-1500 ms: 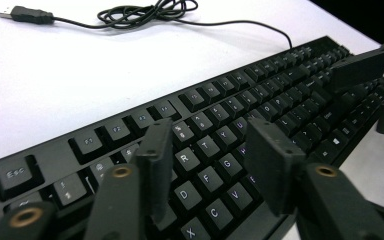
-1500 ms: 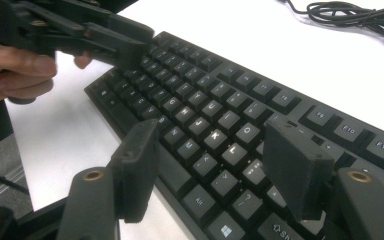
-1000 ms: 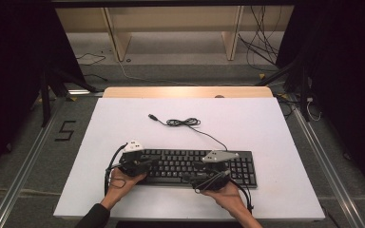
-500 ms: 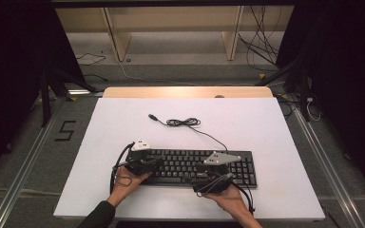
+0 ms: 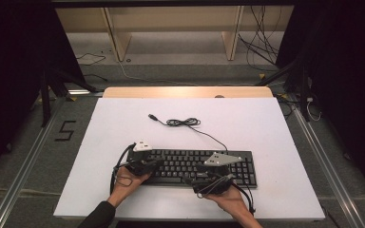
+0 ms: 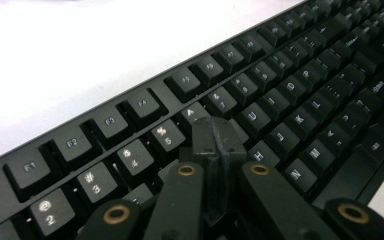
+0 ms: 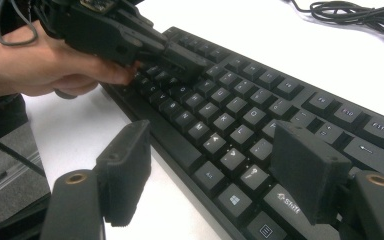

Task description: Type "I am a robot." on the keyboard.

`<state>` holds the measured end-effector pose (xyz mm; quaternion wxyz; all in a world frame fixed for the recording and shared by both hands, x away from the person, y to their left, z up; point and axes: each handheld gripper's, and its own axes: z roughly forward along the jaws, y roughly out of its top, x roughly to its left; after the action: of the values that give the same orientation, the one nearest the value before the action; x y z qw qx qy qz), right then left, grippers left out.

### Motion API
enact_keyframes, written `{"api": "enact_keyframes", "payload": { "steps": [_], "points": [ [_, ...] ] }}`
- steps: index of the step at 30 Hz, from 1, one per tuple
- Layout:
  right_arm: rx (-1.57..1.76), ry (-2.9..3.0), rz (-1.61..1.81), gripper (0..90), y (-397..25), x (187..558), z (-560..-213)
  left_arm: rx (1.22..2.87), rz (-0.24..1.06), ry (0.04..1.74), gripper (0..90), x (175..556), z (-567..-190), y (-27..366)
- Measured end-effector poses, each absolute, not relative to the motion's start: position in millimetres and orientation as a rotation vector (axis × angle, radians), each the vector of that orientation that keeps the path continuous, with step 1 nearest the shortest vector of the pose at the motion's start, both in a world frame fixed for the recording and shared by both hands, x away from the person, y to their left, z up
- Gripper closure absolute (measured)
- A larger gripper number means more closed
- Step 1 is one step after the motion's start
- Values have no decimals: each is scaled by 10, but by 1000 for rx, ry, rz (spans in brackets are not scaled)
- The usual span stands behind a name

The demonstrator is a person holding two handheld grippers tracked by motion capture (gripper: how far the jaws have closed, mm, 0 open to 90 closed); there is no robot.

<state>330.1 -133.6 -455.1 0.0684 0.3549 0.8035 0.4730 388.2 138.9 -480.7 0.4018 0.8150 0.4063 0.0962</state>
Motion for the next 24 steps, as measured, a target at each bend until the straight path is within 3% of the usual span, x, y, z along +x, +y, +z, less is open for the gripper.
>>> {"api": "enact_keyframes", "payload": {
  "steps": [13, 24],
  "points": [
    [1070, 2420, 1422, 333, -1330, 3308, -4556, 2044, 240, 1030, 888, 3868, -4796, 1391],
    [1074, 2413, 1420, 333, -1327, 3324, -4566, 1977, 208, 1019, 805, 3837, -4725, 1478]
  ]
}}
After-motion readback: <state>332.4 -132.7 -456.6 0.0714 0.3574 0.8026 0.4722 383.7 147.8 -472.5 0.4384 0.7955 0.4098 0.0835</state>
